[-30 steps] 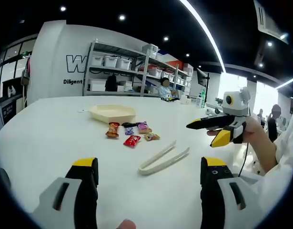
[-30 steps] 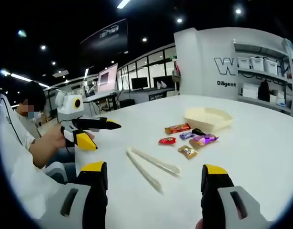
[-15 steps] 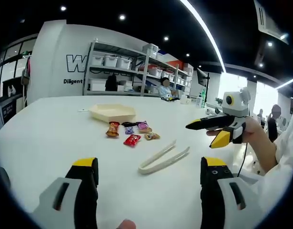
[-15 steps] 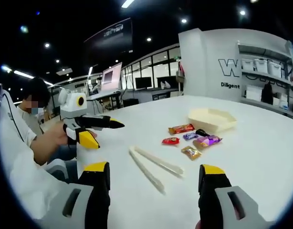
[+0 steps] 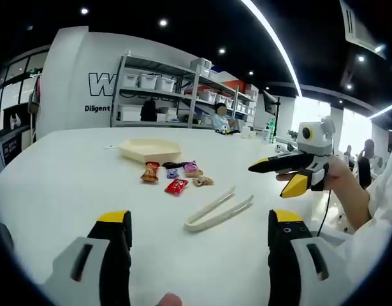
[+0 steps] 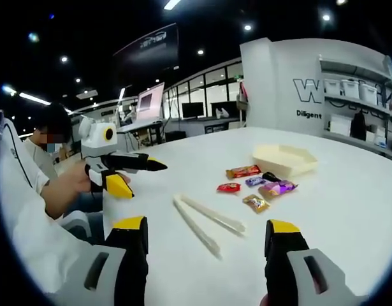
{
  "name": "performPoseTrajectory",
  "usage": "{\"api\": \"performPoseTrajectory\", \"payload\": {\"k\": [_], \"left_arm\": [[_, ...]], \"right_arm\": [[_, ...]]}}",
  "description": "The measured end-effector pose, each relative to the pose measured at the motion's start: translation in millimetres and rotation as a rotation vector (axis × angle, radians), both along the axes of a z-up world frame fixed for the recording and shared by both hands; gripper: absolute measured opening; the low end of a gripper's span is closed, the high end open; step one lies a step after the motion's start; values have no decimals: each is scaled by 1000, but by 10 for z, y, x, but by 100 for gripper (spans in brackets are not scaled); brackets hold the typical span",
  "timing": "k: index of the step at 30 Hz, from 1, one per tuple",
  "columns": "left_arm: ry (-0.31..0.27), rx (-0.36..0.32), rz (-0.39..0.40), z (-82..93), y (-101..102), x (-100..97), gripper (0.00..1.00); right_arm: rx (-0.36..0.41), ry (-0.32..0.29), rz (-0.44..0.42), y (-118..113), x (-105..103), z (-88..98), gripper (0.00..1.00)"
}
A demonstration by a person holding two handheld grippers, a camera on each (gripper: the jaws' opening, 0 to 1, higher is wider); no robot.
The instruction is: Place the target food into the container with the food tongs after gripping and lifting it, then release it inside without dropping or visibly crushing the food.
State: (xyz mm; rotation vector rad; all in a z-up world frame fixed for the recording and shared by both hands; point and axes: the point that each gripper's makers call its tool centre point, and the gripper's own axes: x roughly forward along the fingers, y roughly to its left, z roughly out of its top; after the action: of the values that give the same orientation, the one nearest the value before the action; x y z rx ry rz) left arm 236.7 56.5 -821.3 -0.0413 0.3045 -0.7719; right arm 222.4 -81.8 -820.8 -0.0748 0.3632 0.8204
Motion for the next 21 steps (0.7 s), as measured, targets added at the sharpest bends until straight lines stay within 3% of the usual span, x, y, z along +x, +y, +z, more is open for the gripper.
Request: {"api": "performPoseTrajectory", "payload": {"k": [21], "left_arm": [[-1,8,-5,27,-15,19,87]], "right_arm": [[-13,-5,15,-1,14,7,70]]}}
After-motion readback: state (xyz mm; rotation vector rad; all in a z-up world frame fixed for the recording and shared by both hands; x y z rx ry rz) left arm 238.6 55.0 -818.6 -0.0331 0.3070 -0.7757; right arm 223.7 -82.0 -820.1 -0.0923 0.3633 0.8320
